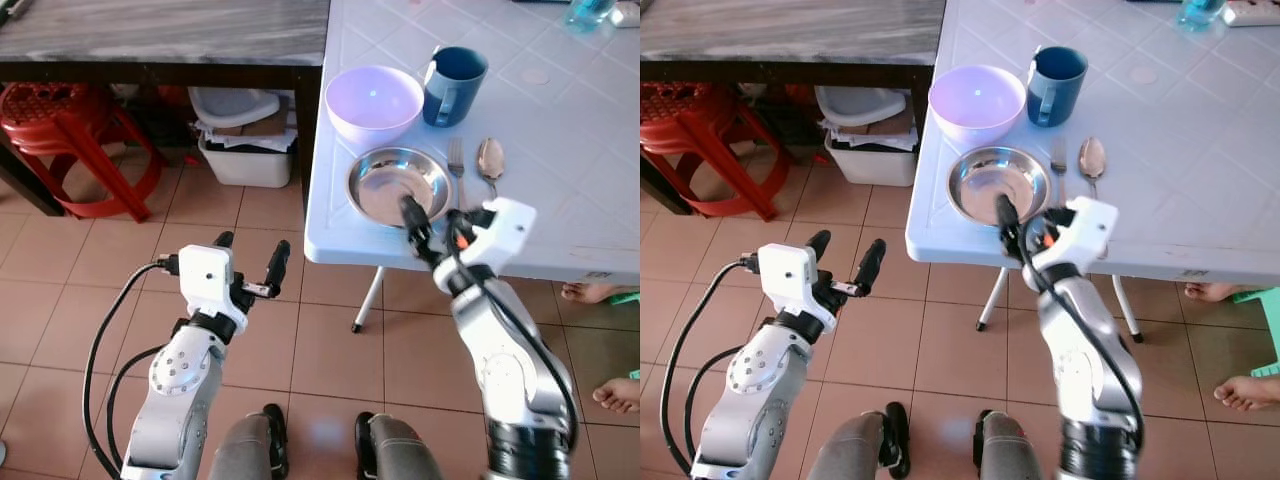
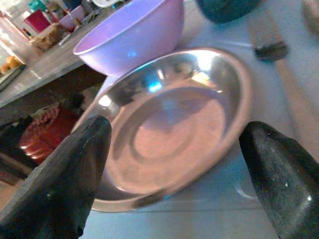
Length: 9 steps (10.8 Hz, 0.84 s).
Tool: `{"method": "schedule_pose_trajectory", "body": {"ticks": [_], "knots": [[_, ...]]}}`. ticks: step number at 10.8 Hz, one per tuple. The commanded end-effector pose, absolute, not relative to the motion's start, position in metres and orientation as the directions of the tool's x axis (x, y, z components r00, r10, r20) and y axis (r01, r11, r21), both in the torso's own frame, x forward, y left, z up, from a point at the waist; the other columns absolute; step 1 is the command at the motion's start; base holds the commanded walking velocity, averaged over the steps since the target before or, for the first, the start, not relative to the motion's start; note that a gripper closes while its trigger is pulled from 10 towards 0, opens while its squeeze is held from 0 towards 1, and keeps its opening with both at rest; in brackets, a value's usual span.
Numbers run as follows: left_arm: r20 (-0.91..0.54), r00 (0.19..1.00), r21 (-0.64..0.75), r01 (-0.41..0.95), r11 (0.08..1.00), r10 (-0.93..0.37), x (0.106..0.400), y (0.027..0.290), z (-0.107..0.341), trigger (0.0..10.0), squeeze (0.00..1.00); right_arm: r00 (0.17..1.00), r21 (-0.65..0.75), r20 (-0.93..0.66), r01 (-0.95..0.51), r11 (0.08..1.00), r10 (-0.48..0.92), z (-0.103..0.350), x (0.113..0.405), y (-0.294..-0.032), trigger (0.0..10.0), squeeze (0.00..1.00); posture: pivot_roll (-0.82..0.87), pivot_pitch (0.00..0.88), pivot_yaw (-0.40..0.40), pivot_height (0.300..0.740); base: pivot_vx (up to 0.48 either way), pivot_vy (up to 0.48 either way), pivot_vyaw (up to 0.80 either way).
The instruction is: Setting the table
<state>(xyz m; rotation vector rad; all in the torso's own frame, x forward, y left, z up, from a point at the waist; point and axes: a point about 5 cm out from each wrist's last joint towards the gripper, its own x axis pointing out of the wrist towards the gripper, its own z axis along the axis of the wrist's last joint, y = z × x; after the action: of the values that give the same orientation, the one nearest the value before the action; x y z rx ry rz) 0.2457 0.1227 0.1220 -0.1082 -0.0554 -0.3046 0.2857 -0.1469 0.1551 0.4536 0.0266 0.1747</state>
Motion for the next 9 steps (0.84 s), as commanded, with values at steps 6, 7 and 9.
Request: {"method": "schedule_pose_trajectory", "body": {"ticks": [6, 7, 9], "knots": [[0.031, 0.944, -0.088, 0.329, 0.94, -0.327, 0.233, 0.127, 0.119, 10.0, 0.0, 0.976, 0.528, -0.084, -0.128, 0.839, 0.201, 0.139, 0.279, -0.142, 0.0, 0.0, -0.02, 0.247, 0.035, 0.74, 0.0, 0.0, 0.0], [0.018, 0.949, -0.089, 0.314, 0.945, -0.314, 0.231, 0.131, 0.117, 10.0, 0.0, 0.975, 0.527, -0.096, -0.121, 0.841, 0.201, 0.138, 0.278, -0.141, 0.0, 0.0, -0.02, 0.254, 0.033, 0.74, 0.0, 0.0, 0.0], [-0.011, 0.947, -0.08, 0.32, 0.944, -0.321, 0.228, 0.139, 0.115, 10.0, 0.0, 0.971, 0.537, -0.13, -0.1, 0.838, 0.199, 0.135, 0.281, -0.141, 0.0, 0.0, -0.01, 0.278, 0.013, 0.74, 0.0, 0.0, 0.0]]}}
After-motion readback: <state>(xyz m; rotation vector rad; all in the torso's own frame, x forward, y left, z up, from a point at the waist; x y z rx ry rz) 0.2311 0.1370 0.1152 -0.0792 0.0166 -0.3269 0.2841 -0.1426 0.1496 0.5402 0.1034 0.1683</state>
